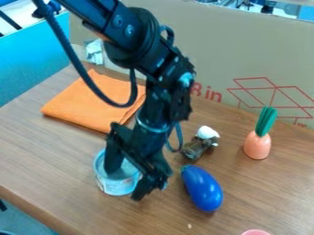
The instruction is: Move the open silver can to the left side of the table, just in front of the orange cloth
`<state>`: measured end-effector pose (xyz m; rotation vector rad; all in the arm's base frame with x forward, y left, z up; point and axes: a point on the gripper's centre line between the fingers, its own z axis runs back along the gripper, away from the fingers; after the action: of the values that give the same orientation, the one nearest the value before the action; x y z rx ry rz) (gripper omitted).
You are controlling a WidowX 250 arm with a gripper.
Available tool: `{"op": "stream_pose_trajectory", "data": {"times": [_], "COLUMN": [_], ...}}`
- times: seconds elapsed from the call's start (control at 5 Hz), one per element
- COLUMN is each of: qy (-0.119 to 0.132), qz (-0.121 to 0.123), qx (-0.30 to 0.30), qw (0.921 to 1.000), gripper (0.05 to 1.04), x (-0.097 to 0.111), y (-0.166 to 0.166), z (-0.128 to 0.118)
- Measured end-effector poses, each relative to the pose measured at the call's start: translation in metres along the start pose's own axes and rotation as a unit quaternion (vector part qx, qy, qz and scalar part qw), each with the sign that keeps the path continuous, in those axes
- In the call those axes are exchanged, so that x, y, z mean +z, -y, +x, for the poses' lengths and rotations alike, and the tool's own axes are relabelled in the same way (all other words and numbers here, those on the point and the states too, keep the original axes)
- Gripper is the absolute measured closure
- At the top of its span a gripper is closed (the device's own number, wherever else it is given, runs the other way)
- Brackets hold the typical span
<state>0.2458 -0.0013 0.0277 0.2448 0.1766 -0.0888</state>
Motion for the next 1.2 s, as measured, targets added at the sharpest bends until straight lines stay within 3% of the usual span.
{"op": "stream_pose_trajectory", "data": {"times": [0.2,0.4,0.6,0.8,1.2], "qy": [-0.01,-0.037,-0.058,-0.085,-0.092], "qz": [0.002,0.012,0.005,0.002,-0.005], "qx": [0.051,0.136,0.179,0.2,0.223], "qw": [0.9986,0.99,0.9821,0.976,0.9706], "gripper": [0.082,0.081,0.081,0.081,0.081], "x": [-0.008,-0.026,-0.034,-0.039,-0.035], "y": [-0.031,-0.087,-0.11,-0.117,-0.124], "z": [0.008,0.007,-0.005,-0.021,-0.034]}}
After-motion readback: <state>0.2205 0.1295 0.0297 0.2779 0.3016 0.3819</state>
